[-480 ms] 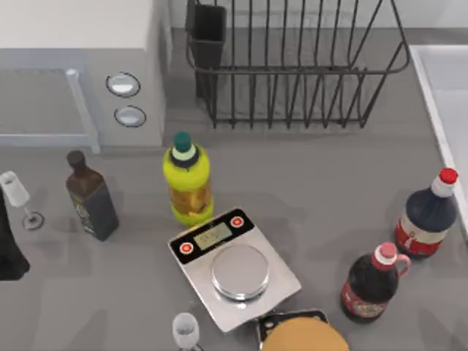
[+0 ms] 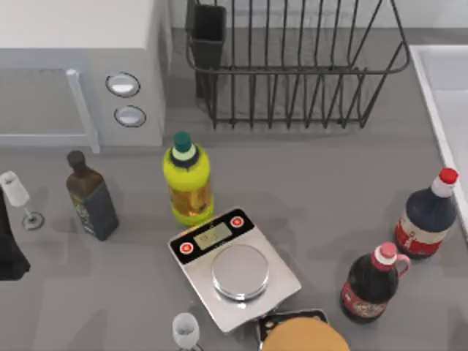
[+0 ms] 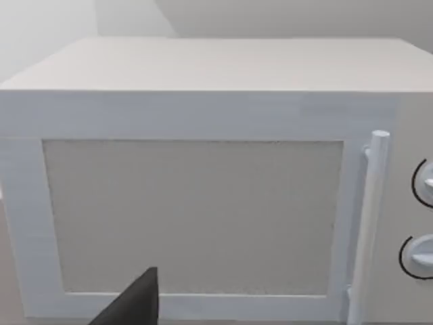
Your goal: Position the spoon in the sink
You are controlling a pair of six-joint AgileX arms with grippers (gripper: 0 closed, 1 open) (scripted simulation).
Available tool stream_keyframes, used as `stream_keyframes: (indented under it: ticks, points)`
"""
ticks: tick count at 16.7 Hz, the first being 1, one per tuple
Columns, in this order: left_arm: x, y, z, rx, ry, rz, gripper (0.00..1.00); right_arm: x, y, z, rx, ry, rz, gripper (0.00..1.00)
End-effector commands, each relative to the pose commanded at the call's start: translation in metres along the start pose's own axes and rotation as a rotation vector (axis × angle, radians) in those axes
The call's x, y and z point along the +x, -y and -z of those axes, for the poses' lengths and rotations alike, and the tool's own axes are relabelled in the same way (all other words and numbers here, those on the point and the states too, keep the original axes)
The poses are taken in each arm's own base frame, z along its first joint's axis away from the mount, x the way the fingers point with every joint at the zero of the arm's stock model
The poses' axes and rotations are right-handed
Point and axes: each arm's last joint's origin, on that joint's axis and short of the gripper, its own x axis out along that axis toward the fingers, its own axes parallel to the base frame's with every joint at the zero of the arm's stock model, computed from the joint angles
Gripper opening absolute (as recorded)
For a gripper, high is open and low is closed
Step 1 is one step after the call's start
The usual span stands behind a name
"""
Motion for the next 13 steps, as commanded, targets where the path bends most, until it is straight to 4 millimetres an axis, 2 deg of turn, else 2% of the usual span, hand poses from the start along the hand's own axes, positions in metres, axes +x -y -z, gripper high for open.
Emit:
stream_keyframes:
  ticks: [3, 8, 13]
  points:
    - [0.000, 0.000, 0.000, 0.000, 0.000, 0.000, 1.00, 0.011, 0.011, -0.011, -0.042, -0.304, 0.031, 1.00]
    - [0.000, 0.000, 0.000, 0.000, 0.000, 0.000, 1.00, 0.043, 0.036, -0.018, -0.043, -0.871, 0.005, 1.00]
    - [0.000, 0.000, 0.000, 0.000, 0.000, 0.000, 1.00, 0.068, 0.064, -0.024, 0.004, -1.209, -0.066, 1.00]
